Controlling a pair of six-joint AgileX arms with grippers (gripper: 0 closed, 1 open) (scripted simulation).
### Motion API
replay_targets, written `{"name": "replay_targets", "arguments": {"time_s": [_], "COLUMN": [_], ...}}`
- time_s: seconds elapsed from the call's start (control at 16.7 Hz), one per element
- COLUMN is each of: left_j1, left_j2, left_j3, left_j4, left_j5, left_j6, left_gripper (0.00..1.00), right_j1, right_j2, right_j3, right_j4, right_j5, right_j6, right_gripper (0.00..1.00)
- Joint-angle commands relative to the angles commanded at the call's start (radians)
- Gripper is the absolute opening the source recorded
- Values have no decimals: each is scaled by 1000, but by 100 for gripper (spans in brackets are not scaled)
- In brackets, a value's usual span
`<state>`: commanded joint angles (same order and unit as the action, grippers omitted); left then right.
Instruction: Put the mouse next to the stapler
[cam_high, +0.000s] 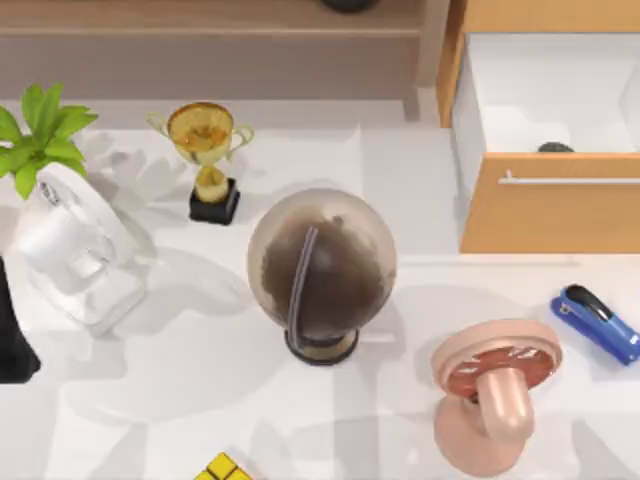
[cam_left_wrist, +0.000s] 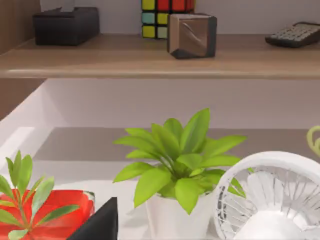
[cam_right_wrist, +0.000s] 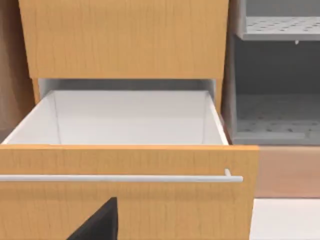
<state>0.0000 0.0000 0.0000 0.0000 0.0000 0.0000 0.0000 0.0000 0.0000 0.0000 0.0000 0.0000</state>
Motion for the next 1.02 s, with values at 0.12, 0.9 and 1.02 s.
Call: {"name": "replay_targets", "arguments": {"time_s": [0.12,0.9,1.02], "left_j1": [0,0,0], "left_j2": [0,0,0], "left_j3": [0,0,0], "left_j4": [0,0,0], "left_j5": [0,0,0], "left_j6": [0,0,0], "left_gripper": [100,100,100], "right_j1": [0,46,54], "right_j2": [0,783,972], "right_j3": [0,758,901], "right_j4": [0,-381,-456], "right_j5": [0,3,12], "right_j6": [0,76,72], "right_gripper": [100,100,100]}}
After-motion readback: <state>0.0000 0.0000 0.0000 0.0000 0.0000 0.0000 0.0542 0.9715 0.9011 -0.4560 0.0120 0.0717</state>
